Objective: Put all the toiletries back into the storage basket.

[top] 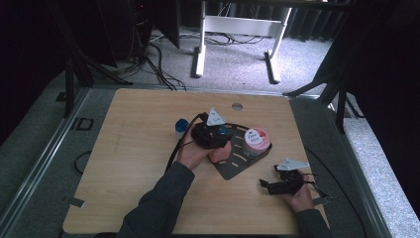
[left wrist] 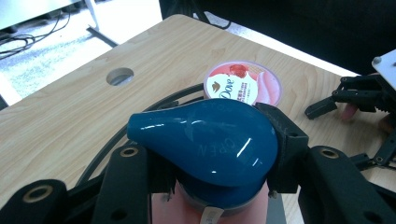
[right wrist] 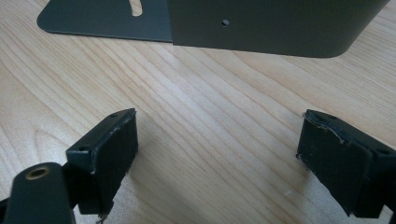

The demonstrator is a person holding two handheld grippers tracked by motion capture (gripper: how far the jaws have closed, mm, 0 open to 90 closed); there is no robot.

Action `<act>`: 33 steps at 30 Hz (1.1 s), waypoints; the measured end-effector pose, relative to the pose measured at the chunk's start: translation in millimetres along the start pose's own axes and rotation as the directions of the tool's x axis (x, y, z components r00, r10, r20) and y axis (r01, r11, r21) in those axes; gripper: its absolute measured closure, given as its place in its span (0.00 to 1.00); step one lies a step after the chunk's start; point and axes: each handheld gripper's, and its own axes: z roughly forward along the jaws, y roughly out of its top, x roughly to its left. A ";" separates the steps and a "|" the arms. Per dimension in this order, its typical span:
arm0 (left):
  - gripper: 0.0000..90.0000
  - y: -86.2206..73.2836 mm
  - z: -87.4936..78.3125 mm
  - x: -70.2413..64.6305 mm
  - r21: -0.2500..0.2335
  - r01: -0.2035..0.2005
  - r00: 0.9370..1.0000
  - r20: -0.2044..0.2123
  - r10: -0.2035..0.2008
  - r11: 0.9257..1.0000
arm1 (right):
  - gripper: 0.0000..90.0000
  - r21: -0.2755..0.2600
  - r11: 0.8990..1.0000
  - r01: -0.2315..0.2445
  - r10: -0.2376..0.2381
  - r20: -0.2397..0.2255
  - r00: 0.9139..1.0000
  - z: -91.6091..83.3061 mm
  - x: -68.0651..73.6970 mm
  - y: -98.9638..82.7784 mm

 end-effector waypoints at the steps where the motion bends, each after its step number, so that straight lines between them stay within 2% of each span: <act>1: 0.59 0.6 0.5 0.1 0.003 -0.003 1.000 -0.001 0.003 1.000 | 0.13 0.000 1.000 0.000 0.000 0.000 1.000 0.0 0.0 0.0; 7: 0.59 3.7 5.4 0.0 0.001 -0.004 1.000 -0.006 0.004 1.000 | 0.13 0.000 1.000 0.000 0.000 0.000 1.000 0.0 0.0 0.0; 14: 0.59 3.9 11.7 2.6 -0.016 0.020 1.000 -0.020 -0.020 1.000 | 0.13 0.000 1.000 0.000 0.000 -0.001 1.000 0.3 -0.1 0.2; 23: 0.59 0.3 25.3 5.3 0.004 0.020 0.998 -0.053 -0.019 1.000 | 0.13 0.000 1.000 0.000 0.000 -0.001 1.000 0.2 -0.1 0.2; 33: 0.59 -1.3 38.5 9.2 0.008 0.039 0.997 -0.060 -0.038 0.999 | 0.13 0.001 1.000 -0.001 0.001 -0.002 1.000 0.2 -0.1 0.2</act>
